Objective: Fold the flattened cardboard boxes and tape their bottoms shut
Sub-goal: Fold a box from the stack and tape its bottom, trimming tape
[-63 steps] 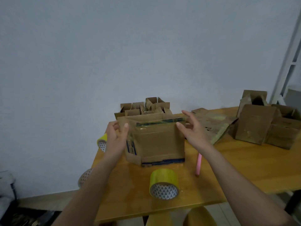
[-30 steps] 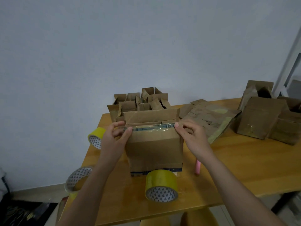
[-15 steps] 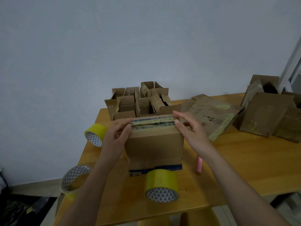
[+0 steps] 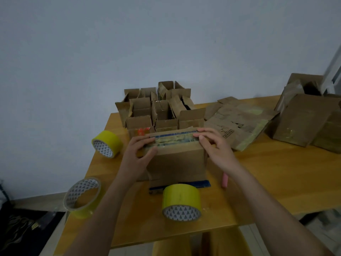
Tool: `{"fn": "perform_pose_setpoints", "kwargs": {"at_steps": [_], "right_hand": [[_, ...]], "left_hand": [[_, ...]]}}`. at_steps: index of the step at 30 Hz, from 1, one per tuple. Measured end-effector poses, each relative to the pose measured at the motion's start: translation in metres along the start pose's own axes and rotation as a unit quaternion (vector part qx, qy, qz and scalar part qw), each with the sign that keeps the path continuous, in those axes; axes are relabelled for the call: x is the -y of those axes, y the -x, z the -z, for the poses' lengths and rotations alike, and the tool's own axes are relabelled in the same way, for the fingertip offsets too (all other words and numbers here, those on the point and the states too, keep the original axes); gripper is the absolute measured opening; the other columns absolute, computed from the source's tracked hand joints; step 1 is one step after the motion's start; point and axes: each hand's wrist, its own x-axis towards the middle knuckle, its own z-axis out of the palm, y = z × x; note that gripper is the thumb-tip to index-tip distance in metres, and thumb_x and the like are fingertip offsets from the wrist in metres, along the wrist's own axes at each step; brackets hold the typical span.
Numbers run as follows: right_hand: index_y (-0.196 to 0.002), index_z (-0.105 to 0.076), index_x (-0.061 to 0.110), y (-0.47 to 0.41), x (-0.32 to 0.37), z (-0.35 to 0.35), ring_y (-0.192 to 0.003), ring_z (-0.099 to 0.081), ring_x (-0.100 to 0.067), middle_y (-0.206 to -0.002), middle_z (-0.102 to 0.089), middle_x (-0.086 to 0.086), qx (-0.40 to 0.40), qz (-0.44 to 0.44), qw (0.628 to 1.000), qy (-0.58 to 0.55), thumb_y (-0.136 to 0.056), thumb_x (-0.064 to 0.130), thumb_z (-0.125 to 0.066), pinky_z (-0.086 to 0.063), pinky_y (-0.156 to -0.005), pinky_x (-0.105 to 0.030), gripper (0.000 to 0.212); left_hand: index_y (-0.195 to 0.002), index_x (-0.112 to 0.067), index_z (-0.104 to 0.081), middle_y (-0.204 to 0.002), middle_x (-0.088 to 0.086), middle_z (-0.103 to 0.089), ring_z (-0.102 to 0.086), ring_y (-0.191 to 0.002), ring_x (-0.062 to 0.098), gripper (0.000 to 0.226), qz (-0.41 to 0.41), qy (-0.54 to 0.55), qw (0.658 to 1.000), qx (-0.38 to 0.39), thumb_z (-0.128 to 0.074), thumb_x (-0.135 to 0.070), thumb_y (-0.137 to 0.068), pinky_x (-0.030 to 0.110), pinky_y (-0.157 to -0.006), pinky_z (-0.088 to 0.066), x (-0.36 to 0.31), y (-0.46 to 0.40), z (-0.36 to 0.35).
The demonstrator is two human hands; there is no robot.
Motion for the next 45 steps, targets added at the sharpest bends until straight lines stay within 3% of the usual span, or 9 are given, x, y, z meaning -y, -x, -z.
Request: {"fn": "perform_pose_setpoints", "kwargs": {"at_steps": [7,14,18,21,25,31,35,39,45], "right_hand": [[-0.107,-0.071,0.026,0.007,-0.001,-0.001,-0.112,-0.047,0.008,-0.12,-0.056,0.012,-0.024,0.016,0.999,-0.015,-0.097,0.023,-0.056,-0.04,-0.086,-0.007,0.018],[-0.105,-0.074,0.012,0.004,-0.004,-0.01,-0.111,-0.049,0.003,-0.118,-0.058,0.002,-0.063,0.064,0.994,0.061,-0.101,0.015,-0.049,-0.033,-0.09,-0.003,0.025],[-0.115,-0.07,0.023,0.01,-0.003,-0.005,-0.12,-0.047,0.005,-0.128,-0.057,0.01,-0.023,0.009,0.999,-0.028,-0.101,0.029,-0.048,-0.037,-0.097,-0.01,0.026],[-0.123,-0.065,0.03,0.014,-0.002,0.001,-0.128,-0.045,0.003,-0.134,-0.057,0.016,-0.033,0.007,0.998,-0.046,-0.099,0.033,-0.052,-0.036,-0.108,-0.025,0.027],[-0.125,-0.064,0.031,0.016,0.008,0.007,-0.13,-0.045,0.001,-0.139,-0.053,0.018,-0.051,-0.013,0.997,-0.063,-0.098,0.03,-0.056,-0.043,-0.108,-0.037,0.028],[-0.123,-0.065,0.036,0.026,0.012,0.015,-0.13,-0.048,-0.007,-0.141,-0.051,0.02,-0.06,0.002,0.998,-0.026,-0.099,0.039,-0.051,-0.046,-0.103,-0.051,0.028],[-0.126,-0.064,0.025,0.03,0.017,0.014,-0.134,-0.03,0.001,-0.149,-0.042,0.01,-0.034,0.026,0.994,0.096,-0.1,0.029,-0.052,-0.021,-0.117,-0.035,0.029],[-0.116,-0.065,0.018,0.03,0.015,0.01,-0.122,-0.048,-0.015,-0.131,-0.06,0.002,-0.021,0.053,0.981,0.186,-0.099,0.027,-0.052,-0.04,-0.105,-0.043,0.024],[-0.123,-0.064,0.018,0.03,0.014,0.009,-0.115,-0.049,-0.015,-0.124,-0.059,0.002,-0.013,0.077,0.965,0.25,-0.1,0.027,-0.045,-0.045,-0.094,-0.037,0.031]], "left_hand": [[-0.118,-0.025,-0.064,-0.121,-0.014,-0.051,-0.047,-0.112,-0.009,0.026,-0.023,-0.005,1.0,-0.016,-0.061,-0.024,-0.093,0.015,-0.085,-0.049,0.001,0.008,-0.001],[-0.112,-0.011,-0.066,-0.123,-0.005,-0.05,-0.041,-0.114,-0.018,0.019,-0.042,-0.027,0.998,-0.026,-0.055,-0.015,-0.097,-0.001,-0.084,-0.037,0.005,0.006,-0.009],[-0.118,-0.013,-0.061,-0.127,-0.001,-0.048,-0.041,-0.112,-0.017,0.022,-0.059,-0.043,0.997,-0.014,-0.05,-0.018,-0.099,0.001,-0.083,-0.04,-0.001,0.009,-0.008],[-0.13,-0.019,-0.056,-0.136,-0.003,-0.044,-0.039,-0.116,-0.006,0.032,-0.072,-0.093,0.993,-0.006,-0.05,-0.024,-0.099,0.021,-0.1,-0.043,-0.005,0.008,-0.005],[-0.134,-0.024,-0.055,-0.151,0.003,-0.028,-0.023,-0.138,0.023,0.036,-0.045,-0.187,0.981,-0.016,-0.052,-0.029,-0.098,0.043,-0.113,-0.026,-0.012,0.003,-0.001],[-0.134,-0.016,-0.056,-0.135,0.003,-0.053,-0.043,-0.126,0.018,0.038,-0.087,-0.194,0.977,0.009,-0.045,-0.032,-0.101,0.042,-0.111,-0.031,-0.027,-0.003,0.008],[-0.121,-0.01,-0.061,-0.117,0.004,-0.061,-0.054,-0.104,0.014,0.028,-0.074,-0.228,0.97,0.047,-0.05,-0.022,-0.099,0.029,-0.088,-0.046,-0.029,-0.002,0.005],[-0.124,-0.01,-0.062,-0.117,0.002,-0.057,-0.052,-0.101,0.011,0.03,-0.046,-0.227,0.972,0.043,-0.055,-0.021,-0.097,0.014,-0.073,-0.041,-0.031,0.004,0.003],[-0.119,-0.01,-0.066,-0.111,-0.004,-0.057,-0.048,-0.101,0.008,0.029,-0.066,-0.218,0.973,0.024,-0.053,-0.023,-0.098,0.023,-0.086,-0.041,-0.026,0.016,-0.002]]}}
